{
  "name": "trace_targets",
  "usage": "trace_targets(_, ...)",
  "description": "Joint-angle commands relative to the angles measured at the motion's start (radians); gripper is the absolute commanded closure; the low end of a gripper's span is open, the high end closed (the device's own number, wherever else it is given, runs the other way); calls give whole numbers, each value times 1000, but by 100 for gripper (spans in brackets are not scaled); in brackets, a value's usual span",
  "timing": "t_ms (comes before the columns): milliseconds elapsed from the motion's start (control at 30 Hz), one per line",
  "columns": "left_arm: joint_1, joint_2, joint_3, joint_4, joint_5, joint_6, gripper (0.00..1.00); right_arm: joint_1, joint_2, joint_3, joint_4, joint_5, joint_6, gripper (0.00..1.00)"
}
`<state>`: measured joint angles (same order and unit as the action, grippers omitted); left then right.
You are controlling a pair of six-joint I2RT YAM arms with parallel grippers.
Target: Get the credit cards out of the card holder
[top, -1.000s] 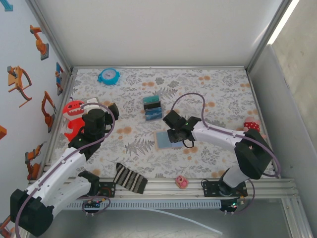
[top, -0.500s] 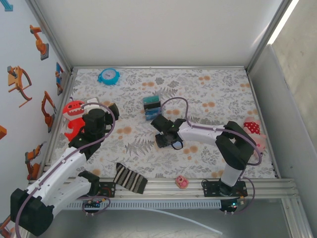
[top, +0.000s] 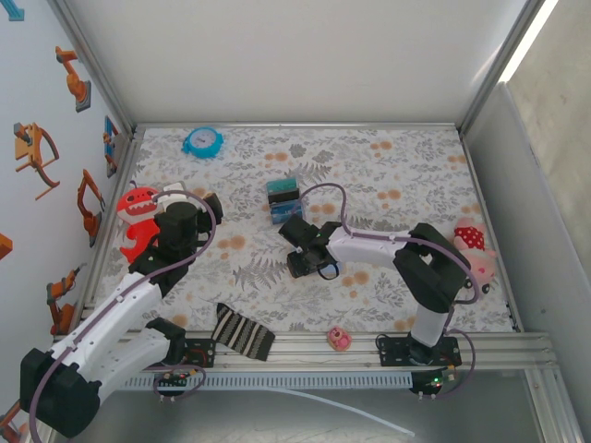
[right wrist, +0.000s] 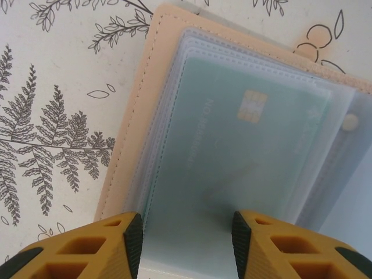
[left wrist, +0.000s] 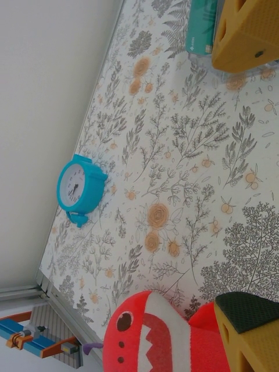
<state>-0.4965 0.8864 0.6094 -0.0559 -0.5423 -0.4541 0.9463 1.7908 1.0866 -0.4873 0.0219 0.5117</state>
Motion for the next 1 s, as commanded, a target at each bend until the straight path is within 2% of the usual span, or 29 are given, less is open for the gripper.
trace_targets(0,5,1,33,-10,-6,12,3,9,34,19,-50,36,-14,54)
trace_targets(267,4,6,38,-7,-2,13,3,11,61,8,-56,36,-10,54)
trace_targets(467,4,3,37,-6,0,15,3,10,54,-10,-54,54,-4,59)
trace_targets(567,5,3,38,-7,4,15,3,9,44,-15,-54,66,-3,65)
trace_targets(667,4,1,40,-9,9,18,3,9,31,-13,-55,87,-5,77)
trace_targets(733,5,-4,42,-13,13,19,3,9,19,-11,-58,104,-5,80)
trace_targets(967,4,-15,49,-16,18,26,3,9,-52,-1,-86,196,0,78)
